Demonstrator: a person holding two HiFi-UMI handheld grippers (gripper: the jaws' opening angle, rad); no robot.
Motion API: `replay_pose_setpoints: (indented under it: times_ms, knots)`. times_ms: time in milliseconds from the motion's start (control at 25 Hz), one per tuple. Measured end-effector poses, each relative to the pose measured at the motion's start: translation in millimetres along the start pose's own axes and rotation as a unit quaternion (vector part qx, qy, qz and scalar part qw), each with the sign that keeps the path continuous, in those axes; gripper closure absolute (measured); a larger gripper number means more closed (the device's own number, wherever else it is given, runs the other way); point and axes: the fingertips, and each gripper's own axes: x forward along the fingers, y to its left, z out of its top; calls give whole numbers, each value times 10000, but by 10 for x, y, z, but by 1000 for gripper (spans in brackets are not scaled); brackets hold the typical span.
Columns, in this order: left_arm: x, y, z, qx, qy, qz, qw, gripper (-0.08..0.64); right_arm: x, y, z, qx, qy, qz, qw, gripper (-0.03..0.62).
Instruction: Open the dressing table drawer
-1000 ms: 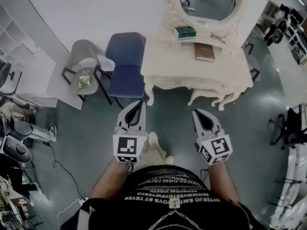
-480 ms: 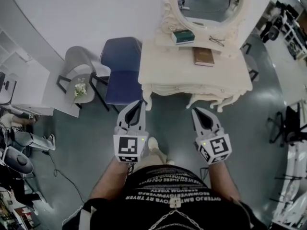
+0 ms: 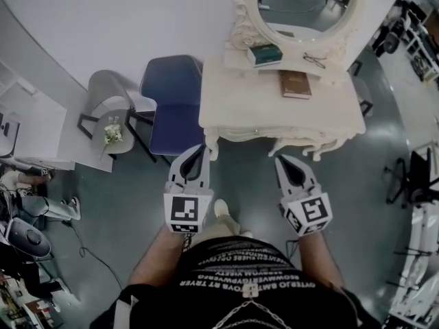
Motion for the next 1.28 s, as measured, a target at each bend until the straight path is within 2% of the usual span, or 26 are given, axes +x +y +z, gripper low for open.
replay_pose_setpoints:
  times_ms: [640, 1040, 1280]
  knots:
    - [553, 492, -152, -135, 149, -81, 9998, 557, 813, -114, 45, 80, 158, 114, 9998, 591]
    - [915, 496, -14, -201, -30, -383, 9991, 557, 979, -292, 150, 89, 201, -104, 9997, 591]
    - [1033, 613, 43, -153, -75, -439, 9989, 557, 1144, -339, 250, 45, 177, -138, 9997, 591]
